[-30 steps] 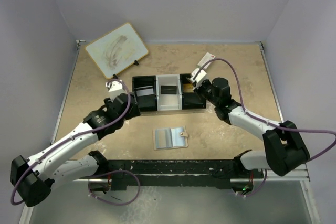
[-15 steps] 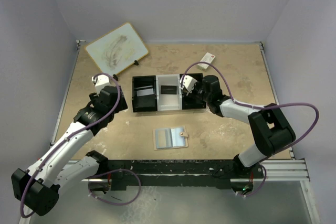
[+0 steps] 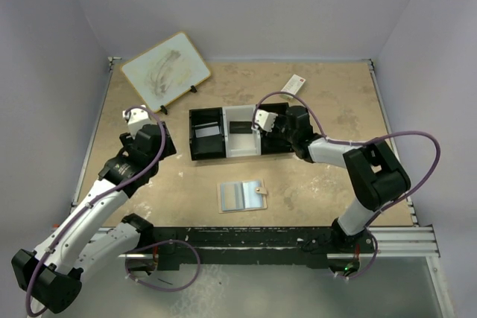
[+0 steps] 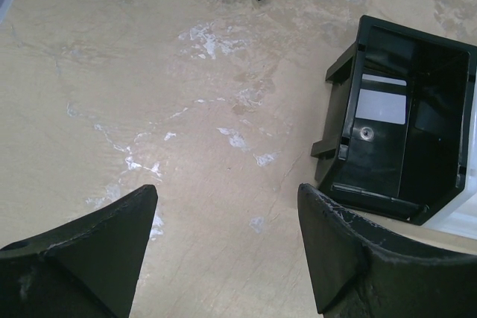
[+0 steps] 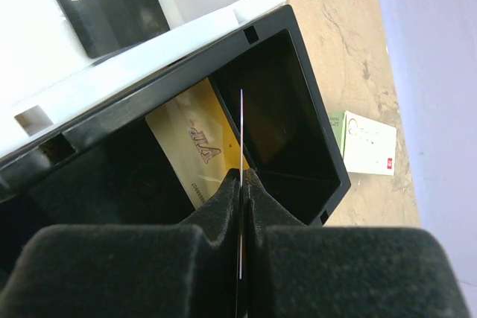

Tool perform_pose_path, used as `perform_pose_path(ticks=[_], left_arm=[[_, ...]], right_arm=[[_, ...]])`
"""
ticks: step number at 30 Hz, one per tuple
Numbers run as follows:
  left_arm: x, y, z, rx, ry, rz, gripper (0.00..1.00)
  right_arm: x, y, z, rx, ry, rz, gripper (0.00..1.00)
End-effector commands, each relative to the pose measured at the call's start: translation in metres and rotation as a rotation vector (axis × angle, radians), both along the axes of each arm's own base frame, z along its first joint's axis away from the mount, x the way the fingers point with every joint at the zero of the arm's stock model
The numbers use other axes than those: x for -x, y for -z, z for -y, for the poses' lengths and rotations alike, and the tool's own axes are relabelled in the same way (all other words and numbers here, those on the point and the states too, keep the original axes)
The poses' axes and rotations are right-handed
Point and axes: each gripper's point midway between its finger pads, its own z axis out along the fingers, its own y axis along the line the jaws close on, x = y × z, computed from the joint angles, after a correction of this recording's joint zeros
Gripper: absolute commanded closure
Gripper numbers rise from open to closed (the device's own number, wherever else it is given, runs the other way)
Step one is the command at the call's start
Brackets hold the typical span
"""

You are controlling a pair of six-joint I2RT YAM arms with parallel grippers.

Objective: Take the credit cards out of the card holder

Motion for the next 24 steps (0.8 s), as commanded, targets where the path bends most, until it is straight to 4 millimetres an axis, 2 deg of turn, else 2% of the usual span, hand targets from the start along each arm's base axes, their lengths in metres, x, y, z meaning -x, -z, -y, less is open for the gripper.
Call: perform_pose_path(ticks=[1, 12, 14, 24], left_arm=[[-0.002, -0.008, -0.006, -0.022, -0.021, 0.027, 0.26], [-0.002, -0.010, -0.006, -0.018, -0.018, 0.032, 0.26], [-0.002, -0.009, -0.006, -0.020, -0.016, 0.029, 0.27], [-0.002, -0.008, -0.006, -0.021, -0.015, 0.026, 0.27]], right_arm=[[-0.024, -0.025, -0.002, 0.010, -0.006, 0.105, 1.00], [-0.032, -0.016, -0.018, 0.058, -0.127, 0.092, 0.99], [-0.033, -0.012, -0.019, 0.077, -0.147, 0.073, 0.95], [-0.033, 0.002, -0.010, 0.105, -0.179, 0.012, 0.93]])
